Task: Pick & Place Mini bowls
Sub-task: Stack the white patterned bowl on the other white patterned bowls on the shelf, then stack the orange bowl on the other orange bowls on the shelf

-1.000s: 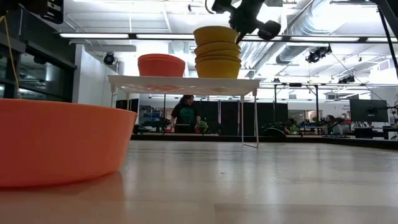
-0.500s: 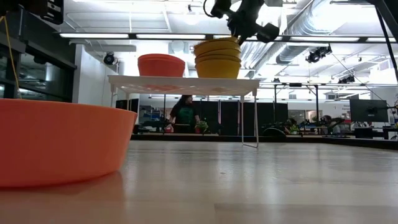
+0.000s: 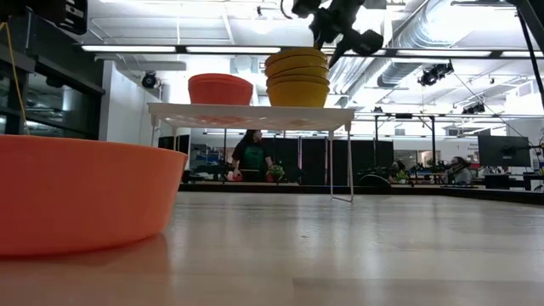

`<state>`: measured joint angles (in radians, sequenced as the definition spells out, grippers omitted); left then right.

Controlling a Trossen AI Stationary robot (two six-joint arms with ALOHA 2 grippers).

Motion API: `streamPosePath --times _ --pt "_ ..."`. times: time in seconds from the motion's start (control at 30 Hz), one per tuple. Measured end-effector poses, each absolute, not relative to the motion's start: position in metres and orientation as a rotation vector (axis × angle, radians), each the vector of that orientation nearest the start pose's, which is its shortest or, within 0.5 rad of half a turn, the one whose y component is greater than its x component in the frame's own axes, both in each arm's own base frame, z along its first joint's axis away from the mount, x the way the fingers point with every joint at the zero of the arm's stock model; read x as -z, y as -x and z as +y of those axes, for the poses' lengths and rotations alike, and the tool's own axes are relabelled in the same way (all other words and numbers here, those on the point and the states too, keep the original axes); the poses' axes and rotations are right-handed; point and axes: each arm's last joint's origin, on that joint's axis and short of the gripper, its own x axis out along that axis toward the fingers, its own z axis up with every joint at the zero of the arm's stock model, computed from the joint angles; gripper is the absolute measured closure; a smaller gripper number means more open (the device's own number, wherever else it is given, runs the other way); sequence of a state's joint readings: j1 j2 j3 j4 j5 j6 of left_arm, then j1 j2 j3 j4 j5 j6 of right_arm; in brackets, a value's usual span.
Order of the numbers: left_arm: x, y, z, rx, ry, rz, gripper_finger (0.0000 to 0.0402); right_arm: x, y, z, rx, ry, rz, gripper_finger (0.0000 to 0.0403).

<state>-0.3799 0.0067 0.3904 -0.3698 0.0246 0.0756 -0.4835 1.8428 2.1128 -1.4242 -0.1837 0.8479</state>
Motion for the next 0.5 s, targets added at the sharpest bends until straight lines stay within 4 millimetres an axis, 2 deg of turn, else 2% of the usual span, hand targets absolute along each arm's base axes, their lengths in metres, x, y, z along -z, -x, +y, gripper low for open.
streamPosePath --times 0.23,0.5 --pt "-0.252 -0.054 -0.019 0.297 -0.004 0.006 0.0211 -0.424 -0.279 -0.154 0.74 -1.054 0.838 0.0219" --pt "-0.224 -0.053 -0.014 0.094 0.179 0.319 0.0211 -0.471 -0.215 -0.12 0.783 -0.809 0.747 0.0218"
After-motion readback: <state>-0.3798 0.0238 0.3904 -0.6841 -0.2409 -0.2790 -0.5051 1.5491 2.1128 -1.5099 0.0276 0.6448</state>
